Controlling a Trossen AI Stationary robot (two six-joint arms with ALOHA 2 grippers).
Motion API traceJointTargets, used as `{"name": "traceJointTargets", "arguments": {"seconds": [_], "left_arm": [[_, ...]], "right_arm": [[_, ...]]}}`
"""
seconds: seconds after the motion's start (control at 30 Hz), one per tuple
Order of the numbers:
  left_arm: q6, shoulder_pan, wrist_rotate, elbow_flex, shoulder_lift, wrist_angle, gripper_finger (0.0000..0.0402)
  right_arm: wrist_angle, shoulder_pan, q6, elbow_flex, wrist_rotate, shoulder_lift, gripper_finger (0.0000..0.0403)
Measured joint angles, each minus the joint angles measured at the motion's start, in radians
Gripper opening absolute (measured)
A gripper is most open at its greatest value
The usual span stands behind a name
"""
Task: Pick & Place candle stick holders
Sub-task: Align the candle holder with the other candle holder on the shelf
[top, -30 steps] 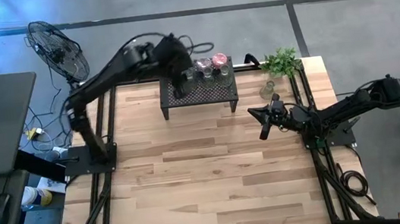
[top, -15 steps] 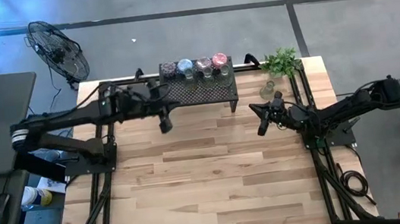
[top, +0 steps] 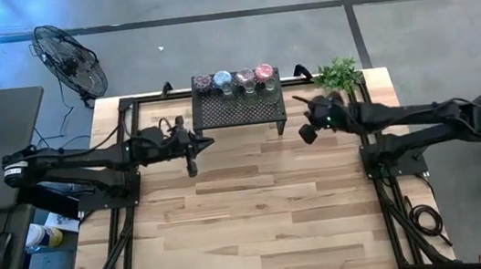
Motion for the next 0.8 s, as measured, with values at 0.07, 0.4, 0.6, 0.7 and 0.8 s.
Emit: {"name": "traceJointTargets", "arguments": {"seconds": [0.07, 0.4, 0.6, 0.7, 0.8], "left_arm": [[-0.001, 0.000, 0.003, -0.015, 0.000, 0.019, 0.0019], [-0.008, 0.000, 0.041, -0.025, 0.000, 0.018, 0.0019], [-0.008, 0.000, 0.042, -0.025, 0.000, 0.018, 0.0019], [-0.009, 0.000, 0.042, -0.025, 0.000, 0.018, 0.0019], [-0.012, 0.000, 0.043, -0.025, 0.000, 0.018, 0.0019]], "right_arm": [[-0.130, -0.028, 0.016, 0.037, -0.009, -0.017, 0.0000], [-0.239, -0.211, 0.130, -0.125, -0.091, -0.250, 0.0001], [-0.181, -0.336, 0.114, -0.149, -0.103, -0.279, 0.0067], [-0.128, -0.385, 0.072, -0.149, -0.113, -0.249, 0.0128], [-0.088, -0.429, 0.049, -0.149, -0.117, -0.204, 0.0192]]}}
